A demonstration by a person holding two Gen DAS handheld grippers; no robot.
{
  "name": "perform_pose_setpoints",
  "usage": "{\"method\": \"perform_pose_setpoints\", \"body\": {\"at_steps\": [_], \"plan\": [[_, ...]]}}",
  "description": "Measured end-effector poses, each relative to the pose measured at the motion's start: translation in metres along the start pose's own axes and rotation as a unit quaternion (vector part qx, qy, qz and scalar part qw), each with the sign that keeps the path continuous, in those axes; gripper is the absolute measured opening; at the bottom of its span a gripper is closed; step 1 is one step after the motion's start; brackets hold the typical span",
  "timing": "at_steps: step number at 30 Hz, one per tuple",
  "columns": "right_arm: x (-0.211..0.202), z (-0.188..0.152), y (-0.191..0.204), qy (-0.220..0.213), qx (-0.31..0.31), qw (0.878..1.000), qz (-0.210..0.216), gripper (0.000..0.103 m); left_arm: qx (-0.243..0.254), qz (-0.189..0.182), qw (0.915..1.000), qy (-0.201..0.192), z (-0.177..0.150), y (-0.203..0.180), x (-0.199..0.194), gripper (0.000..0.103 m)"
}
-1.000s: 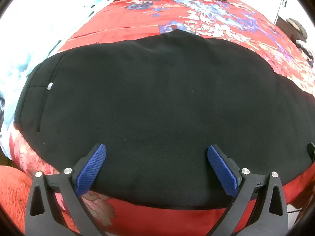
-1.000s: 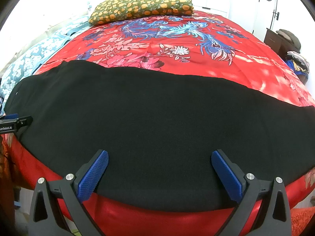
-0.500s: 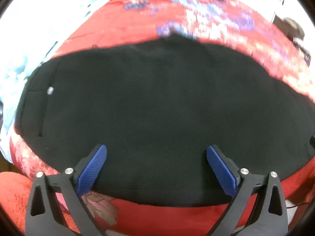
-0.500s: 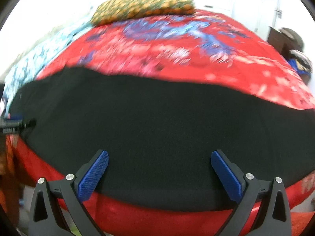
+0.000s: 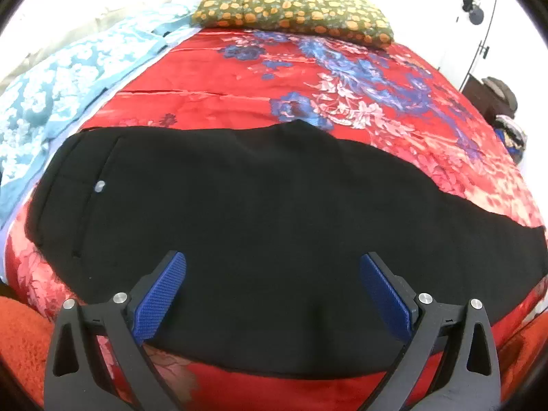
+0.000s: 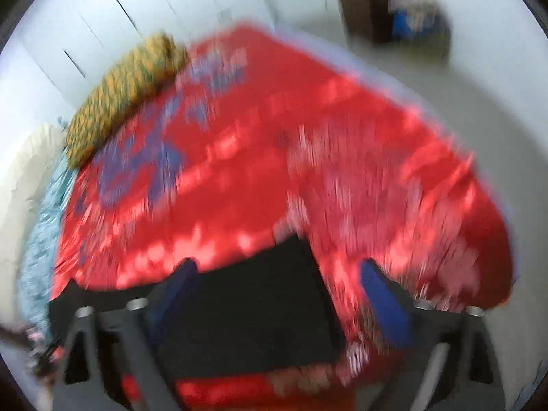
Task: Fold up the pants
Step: 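Grasp the leg end of the pants strip with the right tool, then fold the leg end over toward the waistband with the right tool, open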
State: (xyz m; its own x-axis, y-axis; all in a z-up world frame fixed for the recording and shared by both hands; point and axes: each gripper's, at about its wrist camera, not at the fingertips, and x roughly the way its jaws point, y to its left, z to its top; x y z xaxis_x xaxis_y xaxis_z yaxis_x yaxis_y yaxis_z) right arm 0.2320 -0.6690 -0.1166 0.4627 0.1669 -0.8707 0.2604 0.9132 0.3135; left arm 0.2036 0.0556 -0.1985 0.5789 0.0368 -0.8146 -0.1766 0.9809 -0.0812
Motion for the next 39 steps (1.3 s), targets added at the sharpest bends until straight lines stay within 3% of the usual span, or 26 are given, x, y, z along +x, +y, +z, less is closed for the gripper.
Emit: {"method": "perform_pose_setpoints", "body": {"at_steps": [5,10,13,14,15,16,19,23,29,33,39], "plan": [[0.033,-0.01,-0.015,0.057,-0.015,0.998,0.032,0.072,-0.001,0.012,0.9998,0.015,-0.005,0.002,0.007,0.102],[0.063,-0.021,-0.023,0.1,-0.036,0.994,0.024,0.066,0.0,0.026,0.9994,0.021,-0.007,0.002,0.009,0.102],[0.071,-0.026,-0.014,0.104,-0.06,0.992,0.043,0.064,0.001,0.031,0.9992,0.025,-0.008,0.002,0.011,0.102],[0.073,-0.026,-0.014,0.106,-0.057,0.992,0.046,0.057,0.002,0.033,0.9991,0.027,-0.009,0.001,0.012,0.102],[0.074,-0.026,-0.014,0.107,-0.055,0.992,0.043,0.032,0.003,0.035,0.999,0.028,-0.009,0.0,0.012,0.102],[0.077,-0.026,-0.016,0.114,-0.042,0.991,0.053,0.024,0.005,0.037,0.9989,0.029,-0.009,0.0,0.013,0.102],[0.073,-0.027,-0.012,0.108,-0.024,0.991,0.082,0.019,0.01,0.038,0.9988,0.029,-0.01,-0.001,0.012,0.102],[0.044,-0.027,0.012,0.066,-0.002,0.982,0.179,0.019,0.006,0.028,0.9993,0.025,-0.008,0.0,0.01,0.102],[0.01,-0.045,0.12,0.028,-0.019,0.938,0.345,0.019,-0.013,0.009,0.9996,0.022,-0.003,0.002,0.01,0.102],[0.04,-0.083,0.231,0.041,-0.044,0.912,0.406,0.019,-0.031,-0.003,0.9992,0.024,-0.002,0.01,0.009,0.102],[0.118,-0.158,0.366,0.084,-0.107,0.918,0.372,0.019,-0.08,-0.015,0.9966,0.011,0.003,0.039,-0.005,0.102]]}}
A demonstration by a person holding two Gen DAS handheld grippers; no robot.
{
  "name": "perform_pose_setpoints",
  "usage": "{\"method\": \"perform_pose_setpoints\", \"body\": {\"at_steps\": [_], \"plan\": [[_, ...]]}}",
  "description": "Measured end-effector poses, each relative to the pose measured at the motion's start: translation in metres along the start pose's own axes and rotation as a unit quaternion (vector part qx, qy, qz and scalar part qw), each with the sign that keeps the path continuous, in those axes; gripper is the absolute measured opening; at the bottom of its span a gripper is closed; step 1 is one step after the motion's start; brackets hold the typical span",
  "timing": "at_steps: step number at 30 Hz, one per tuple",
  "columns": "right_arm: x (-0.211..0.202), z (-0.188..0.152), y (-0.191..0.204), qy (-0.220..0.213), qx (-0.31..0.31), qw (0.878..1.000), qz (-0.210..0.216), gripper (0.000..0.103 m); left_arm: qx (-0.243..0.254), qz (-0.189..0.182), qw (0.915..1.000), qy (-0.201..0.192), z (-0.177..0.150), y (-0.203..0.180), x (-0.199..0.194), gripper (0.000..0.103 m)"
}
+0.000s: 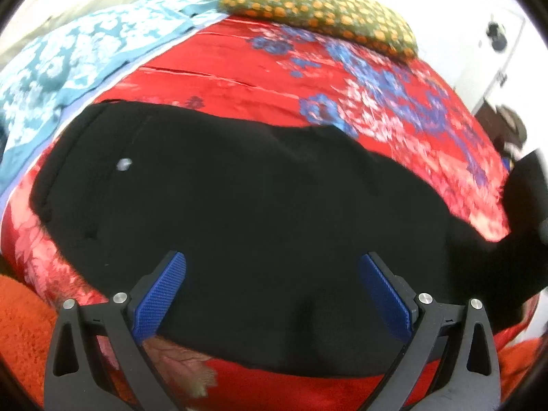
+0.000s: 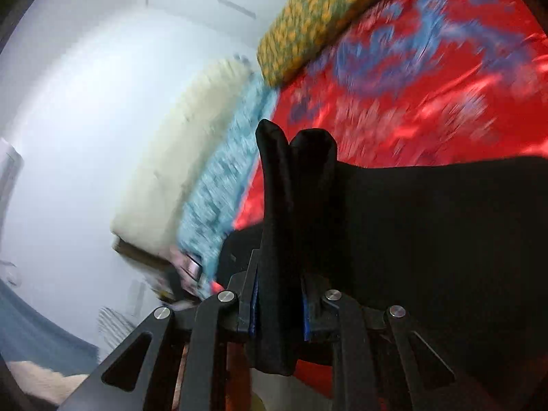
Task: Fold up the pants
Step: 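Fold the leg end over toward the waistband with the right tool, open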
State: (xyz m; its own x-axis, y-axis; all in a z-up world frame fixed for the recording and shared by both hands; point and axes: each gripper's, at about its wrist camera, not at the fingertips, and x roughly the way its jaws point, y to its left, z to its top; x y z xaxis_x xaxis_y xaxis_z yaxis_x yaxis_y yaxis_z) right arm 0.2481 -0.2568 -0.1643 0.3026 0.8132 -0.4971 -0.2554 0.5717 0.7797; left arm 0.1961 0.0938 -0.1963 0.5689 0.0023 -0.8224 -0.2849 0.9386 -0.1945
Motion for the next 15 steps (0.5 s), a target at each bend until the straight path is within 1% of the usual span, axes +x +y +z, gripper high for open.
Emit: {"method": "perform_pose_setpoints", "body": {"at_steps": [2,3,5,6,7,8,9,11,13,14,15], "plan": [[0.035,-0.011,0.01,0.019,-0.012,1.0,-0.013,0.019,-0.024,-0.009,0.9997,-0.002,0.003,0.011,-0.003,0.102],[0.059,-0.019,0.018,0.03,-0.025,0.999,-0.026,0.019,-0.032,-0.012,0.9994,-0.002,0.004,0.015,-0.004,0.102],[0.078,-0.024,0.022,0.041,-0.037,0.998,-0.041,0.019,-0.048,-0.017,0.9987,-0.001,0.006,0.022,-0.005,0.102],[0.095,-0.03,0.029,0.051,-0.055,0.995,-0.06,0.024,-0.055,-0.02,0.9983,-0.001,0.007,0.025,-0.004,0.102],[0.101,-0.035,0.03,0.062,-0.073,0.992,-0.079,0.028,-0.06,-0.023,0.9979,-0.001,0.007,0.027,-0.004,0.102],[0.111,-0.038,0.033,0.079,-0.092,0.987,-0.108,0.046,-0.064,-0.027,0.9976,-0.002,0.008,0.028,-0.005,0.102],[0.119,-0.042,0.037,0.103,-0.115,0.979,-0.136,0.062,-0.067,-0.031,0.9972,-0.003,0.008,0.029,-0.006,0.102],[0.112,-0.044,0.042,0.104,-0.14,0.974,-0.141,0.063,-0.072,-0.045,0.9964,-0.008,0.009,0.029,-0.008,0.102],[0.081,-0.051,0.05,0.094,-0.157,0.974,-0.132,0.066,-0.068,-0.061,0.9957,-0.01,0.01,0.025,-0.011,0.102],[0.062,-0.054,0.05,0.083,-0.169,0.972,-0.139,0.072,-0.057,-0.076,0.9955,-0.01,0.01,0.018,-0.013,0.101],[0.041,-0.059,0.05,0.07,-0.184,0.968,-0.156,0.079,-0.04,-0.094,0.9948,-0.009,0.01,0.008,-0.014,0.101]]}}
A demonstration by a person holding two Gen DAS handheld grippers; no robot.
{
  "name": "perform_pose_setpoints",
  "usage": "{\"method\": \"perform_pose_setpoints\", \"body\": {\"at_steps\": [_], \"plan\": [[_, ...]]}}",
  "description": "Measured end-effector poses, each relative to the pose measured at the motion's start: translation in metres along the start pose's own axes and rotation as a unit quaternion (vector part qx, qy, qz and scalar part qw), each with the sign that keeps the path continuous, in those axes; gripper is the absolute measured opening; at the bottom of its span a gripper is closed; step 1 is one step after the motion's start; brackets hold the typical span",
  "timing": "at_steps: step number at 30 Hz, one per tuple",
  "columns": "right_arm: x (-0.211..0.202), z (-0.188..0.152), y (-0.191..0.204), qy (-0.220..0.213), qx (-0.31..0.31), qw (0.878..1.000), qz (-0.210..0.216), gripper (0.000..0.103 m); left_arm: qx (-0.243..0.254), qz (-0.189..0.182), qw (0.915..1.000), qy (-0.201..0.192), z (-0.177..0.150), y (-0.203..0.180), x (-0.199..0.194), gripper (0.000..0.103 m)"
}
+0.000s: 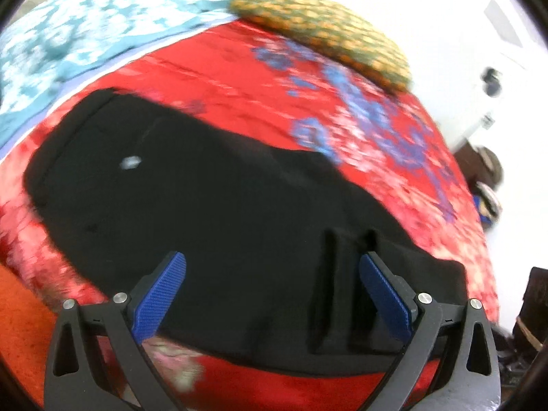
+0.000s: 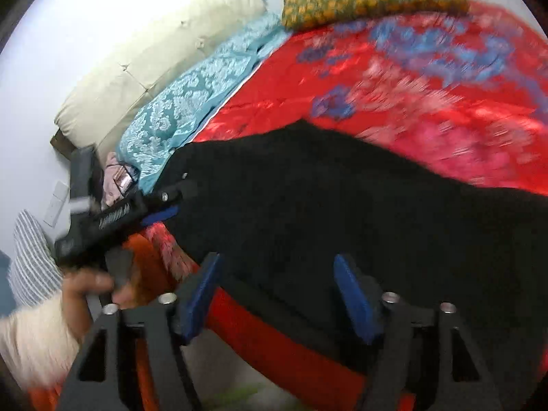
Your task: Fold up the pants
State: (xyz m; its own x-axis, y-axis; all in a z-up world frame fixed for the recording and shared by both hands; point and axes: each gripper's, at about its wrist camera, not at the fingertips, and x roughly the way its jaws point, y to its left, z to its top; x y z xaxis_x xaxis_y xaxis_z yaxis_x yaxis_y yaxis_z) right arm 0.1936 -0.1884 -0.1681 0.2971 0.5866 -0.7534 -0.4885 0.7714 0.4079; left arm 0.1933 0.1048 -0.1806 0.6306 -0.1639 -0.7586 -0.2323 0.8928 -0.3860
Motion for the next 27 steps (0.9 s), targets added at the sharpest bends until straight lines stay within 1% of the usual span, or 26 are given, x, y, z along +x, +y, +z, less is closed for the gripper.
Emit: {"method": "perform_pose_setpoints", "body": {"at_steps": [1,2,4,5,6,7,8,9,10,11,12,13,15,16,17,18,19,20,21,22,23,24,25,27], "plan": [[-0.011,-0.005,-0.002,-0.01,-0.009,1.0,-0.02,0.081,0.013,-0.014,0.9998,0.003,-0.001,-0.008,0.0,0.101],[-0.029,-0.014,-0.008,-0.021,-0.016,0.999,-0.045,0.082,0.041,-0.038,0.9984,0.011,-0.005,-0.025,0.002,0.101],[-0.057,-0.03,-0.032,-0.039,-0.011,0.995,-0.095,0.082,0.083,-0.051,0.995,0.022,-0.01,-0.049,0.009,0.101],[-0.065,-0.036,-0.042,-0.047,-0.004,0.992,-0.119,0.082,0.121,-0.038,0.9915,0.029,-0.014,-0.069,0.018,0.1],[-0.076,-0.043,-0.054,-0.058,0.006,0.988,-0.146,0.082,0.148,-0.024,0.9882,0.031,-0.017,-0.083,0.025,0.1],[-0.084,-0.046,-0.067,-0.067,0.021,0.983,-0.172,0.082,0.167,-0.013,0.9854,0.032,-0.021,-0.092,0.03,0.1],[-0.09,-0.045,-0.077,-0.07,0.038,0.979,-0.188,0.082,0.187,0.002,0.9817,0.034,-0.025,-0.101,0.037,0.098],[-0.097,-0.043,-0.088,-0.081,0.062,0.977,-0.188,0.082,0.212,0.03,0.976,0.038,-0.032,-0.11,0.047,0.088],[-0.1,-0.035,-0.091,-0.093,0.073,0.978,-0.173,0.082,0.229,0.057,0.9707,0.045,-0.037,-0.114,0.055,0.081],[-0.101,-0.03,-0.091,-0.104,0.077,0.98,-0.15,0.082,0.243,0.081,0.9648,0.059,-0.045,-0.115,0.064,0.073],[-0.099,-0.025,-0.086,-0.105,0.067,0.983,-0.134,0.082,0.249,0.088,0.9612,0.08,-0.053,-0.113,0.073,0.074],[-0.091,-0.019,-0.079,-0.098,0.043,0.987,-0.119,0.082,0.248,0.088,0.9609,0.087,-0.058,-0.109,0.075,0.075],[-0.069,-0.014,-0.072,-0.078,0.013,0.992,-0.1,0.081,0.234,0.084,0.965,0.085,-0.057,-0.1,0.074,0.083],[-0.054,-0.017,-0.076,-0.059,0.009,0.994,-0.092,0.081,0.229,0.083,0.9659,0.088,-0.055,-0.097,0.074,0.084],[-0.038,-0.023,-0.087,-0.025,0.027,0.995,-0.096,0.078,0.224,0.08,0.9668,0.093,-0.053,-0.093,0.074,0.085],[-0.026,-0.031,-0.098,0.005,0.051,0.993,-0.107,0.073,0.223,0.078,0.9673,0.093,-0.052,-0.09,0.074,0.088],[-0.016,-0.041,-0.113,0.032,0.084,0.99,-0.105,0.069,0.221,0.077,0.9679,0.091,-0.052,-0.086,0.074,0.089],[-0.024,-0.044,-0.116,-0.001,0.086,0.992,-0.096,0.065,0.218,0.074,0.9689,0.091,-0.052,-0.083,0.073,0.09],[-0.027,-0.043,-0.118,-0.001,0.09,0.991,-0.095,0.065,0.214,0.069,0.9701,0.092,-0.052,-0.081,0.071,0.09],[-0.029,-0.04,-0.118,0.013,0.091,0.991,-0.099,0.064,0.21,0.066,0.9711,0.093,-0.05,-0.081,0.073,0.09],[-0.034,-0.035,-0.114,0.017,0.082,0.99,-0.116,0.064,0.204,0.064,0.9723,0.095,-0.048,-0.08,0.072,0.09],[-0.039,-0.032,-0.11,0.011,0.075,0.988,-0.132,0.065,0.201,0.063,0.973,0.096,-0.049,-0.08,0.072,0.09],[-0.048,-0.026,-0.105,-0.008,0.064,0.988,-0.141,0.065,0.198,0.059,0.9737,0.096,-0.048,-0.081,0.071,0.089],[-0.062,-0.008,-0.099,-0.042,0.048,0.987,-0.146,0.065,0.197,0.057,0.9741,0.095,-0.047,-0.081,0.072,0.089]]}}
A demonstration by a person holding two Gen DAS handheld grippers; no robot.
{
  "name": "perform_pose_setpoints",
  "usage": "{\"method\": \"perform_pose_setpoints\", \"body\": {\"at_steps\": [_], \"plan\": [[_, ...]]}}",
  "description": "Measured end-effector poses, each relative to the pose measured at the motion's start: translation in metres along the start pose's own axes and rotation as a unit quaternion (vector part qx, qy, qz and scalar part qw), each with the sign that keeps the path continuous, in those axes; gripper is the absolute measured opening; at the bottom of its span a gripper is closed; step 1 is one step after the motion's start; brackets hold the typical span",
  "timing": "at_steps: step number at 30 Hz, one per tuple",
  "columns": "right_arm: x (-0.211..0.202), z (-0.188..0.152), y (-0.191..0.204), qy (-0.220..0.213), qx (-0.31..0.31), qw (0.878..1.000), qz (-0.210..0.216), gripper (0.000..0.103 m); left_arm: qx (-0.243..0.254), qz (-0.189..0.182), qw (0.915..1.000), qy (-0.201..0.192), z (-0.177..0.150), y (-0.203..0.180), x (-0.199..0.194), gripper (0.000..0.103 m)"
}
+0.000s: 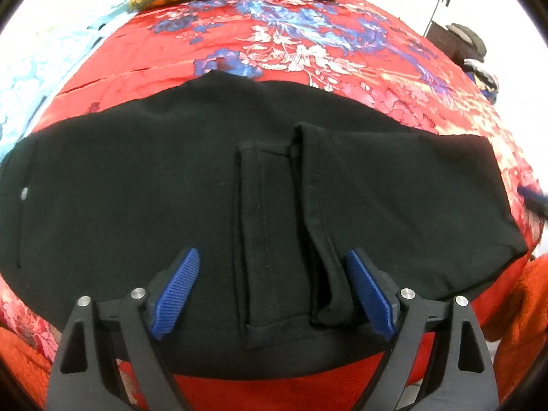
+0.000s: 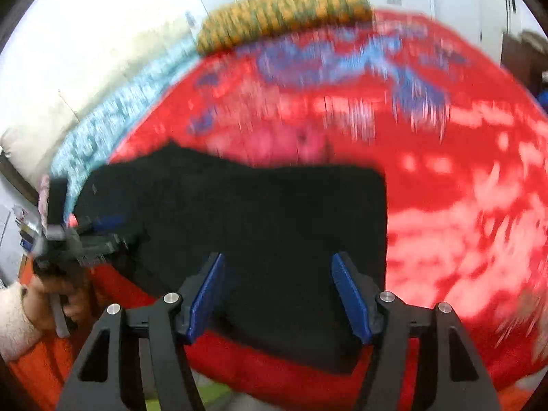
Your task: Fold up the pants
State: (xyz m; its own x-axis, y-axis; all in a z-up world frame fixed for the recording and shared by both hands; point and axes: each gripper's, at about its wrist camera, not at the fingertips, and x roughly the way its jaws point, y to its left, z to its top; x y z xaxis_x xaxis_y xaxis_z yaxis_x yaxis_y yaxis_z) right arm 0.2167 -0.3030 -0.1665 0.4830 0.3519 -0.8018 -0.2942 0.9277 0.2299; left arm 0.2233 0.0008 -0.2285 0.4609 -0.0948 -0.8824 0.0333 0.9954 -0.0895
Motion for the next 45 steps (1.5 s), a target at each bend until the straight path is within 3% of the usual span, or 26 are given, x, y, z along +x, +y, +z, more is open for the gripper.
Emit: {"method": "perform_pose_setpoints", "body": {"at_steps": [4,9,11,14,17,19,22,23,26,29,32,45], "plan": [[0.023,0.039,0.006,0.013,-0.026,0.999,-0.02,0.066,0.007,0.002,1.0,0.001,-0.001,0.0,0.001,0.089],[0.083,0.031,-0.01,0.116,-0.027,0.991,-0.054,0.067,0.01,0.002,0.9999,0.002,-0.004,0.001,0.001,0.09],[0.073,0.028,0.001,0.096,-0.065,0.991,-0.073,0.066,0.006,0.0,1.0,0.003,-0.005,0.003,-0.001,0.09],[0.04,0.024,0.015,0.062,-0.064,0.994,-0.061,0.066,-0.005,-0.008,0.9999,0.006,-0.004,0.006,-0.003,0.09],[0.007,0.0,0.033,0.033,-0.059,0.995,-0.068,0.07,-0.014,-0.011,0.9998,0.006,-0.002,0.007,-0.004,0.09],[0.006,-0.019,0.037,0.03,-0.054,0.995,-0.076,0.073,-0.017,-0.01,0.9998,0.005,-0.002,0.007,-0.005,0.09],[0.03,-0.045,0.025,0.077,-0.027,0.993,-0.08,0.077,-0.019,-0.011,0.9998,0.004,-0.002,0.007,-0.006,0.09],[0.03,-0.049,0.021,0.062,-0.018,0.995,-0.076,0.079,-0.018,-0.01,0.9998,0.002,-0.003,0.007,-0.008,0.09],[0.026,-0.043,0.019,0.059,-0.01,0.995,-0.079,0.082,-0.018,-0.009,0.9998,-0.008,-0.003,0.009,-0.015,0.09],[0.0,-0.038,0.022,-0.004,-0.009,0.996,-0.087,0.082,-0.023,-0.009,0.9995,-0.022,-0.001,0.011,-0.022,0.092],[-0.012,-0.035,0.024,-0.036,-0.006,0.995,-0.092,0.096,-0.03,-0.006,0.999,-0.033,0.001,0.015,-0.027,0.093],[-0.014,-0.039,0.027,-0.055,0.006,0.988,-0.147,0.101,-0.06,-0.021,0.9968,-0.049,0.004,0.029,-0.044,0.094]]}}
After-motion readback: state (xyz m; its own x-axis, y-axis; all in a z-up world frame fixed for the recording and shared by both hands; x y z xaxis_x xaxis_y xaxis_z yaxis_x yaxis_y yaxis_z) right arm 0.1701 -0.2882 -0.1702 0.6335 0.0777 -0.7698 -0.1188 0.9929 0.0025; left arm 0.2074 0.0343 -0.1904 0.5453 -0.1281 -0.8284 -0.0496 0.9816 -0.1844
